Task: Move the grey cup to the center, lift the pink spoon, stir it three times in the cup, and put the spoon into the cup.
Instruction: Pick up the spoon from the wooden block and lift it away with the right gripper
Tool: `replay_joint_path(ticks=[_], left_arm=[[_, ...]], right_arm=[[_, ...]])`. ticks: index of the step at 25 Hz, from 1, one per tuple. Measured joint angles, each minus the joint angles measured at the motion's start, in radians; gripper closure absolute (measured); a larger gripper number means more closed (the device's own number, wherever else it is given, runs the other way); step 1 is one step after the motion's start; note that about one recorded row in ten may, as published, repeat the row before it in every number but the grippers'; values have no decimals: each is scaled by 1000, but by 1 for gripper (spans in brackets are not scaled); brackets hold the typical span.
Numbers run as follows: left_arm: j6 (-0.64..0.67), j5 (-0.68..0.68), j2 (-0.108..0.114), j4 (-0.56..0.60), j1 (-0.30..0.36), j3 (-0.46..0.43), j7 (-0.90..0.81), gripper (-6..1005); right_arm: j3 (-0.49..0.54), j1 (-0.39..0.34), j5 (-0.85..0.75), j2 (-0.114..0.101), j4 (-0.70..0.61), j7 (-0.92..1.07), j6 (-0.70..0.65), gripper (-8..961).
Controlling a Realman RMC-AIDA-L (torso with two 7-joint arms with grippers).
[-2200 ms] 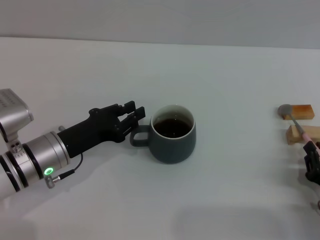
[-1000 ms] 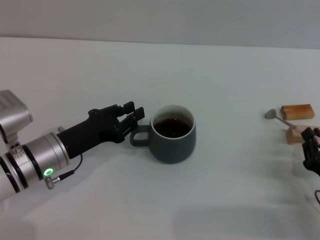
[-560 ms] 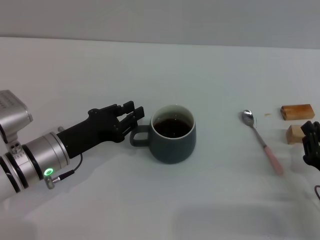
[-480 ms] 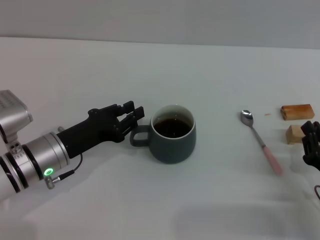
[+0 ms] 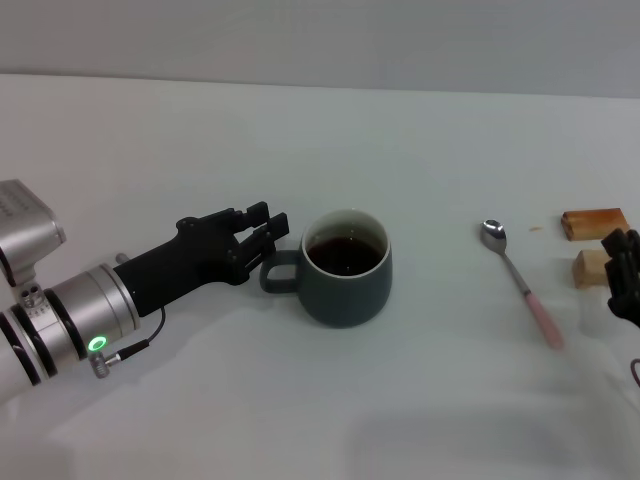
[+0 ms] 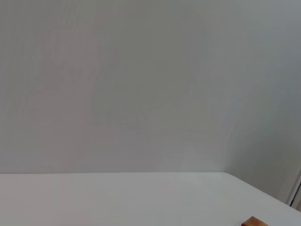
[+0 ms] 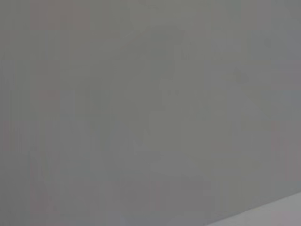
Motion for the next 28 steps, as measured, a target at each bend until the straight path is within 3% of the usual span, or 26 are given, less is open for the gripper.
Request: replay_joint_path(ticks=[9,21,28], left_arm=[[-4,0,0,0,1,0,-1,674],[-21,0,-3,-2,-7,0,-2,674],[-33,0,-5,-2,-7,-2,-3,674]], right_arm=[[-1,19,-173,-5,-216,284,-24,830],[-1,58,-433,-6,-802,842,-29,826],[-1,79,-496,-8,-1047,1047,-38,816]])
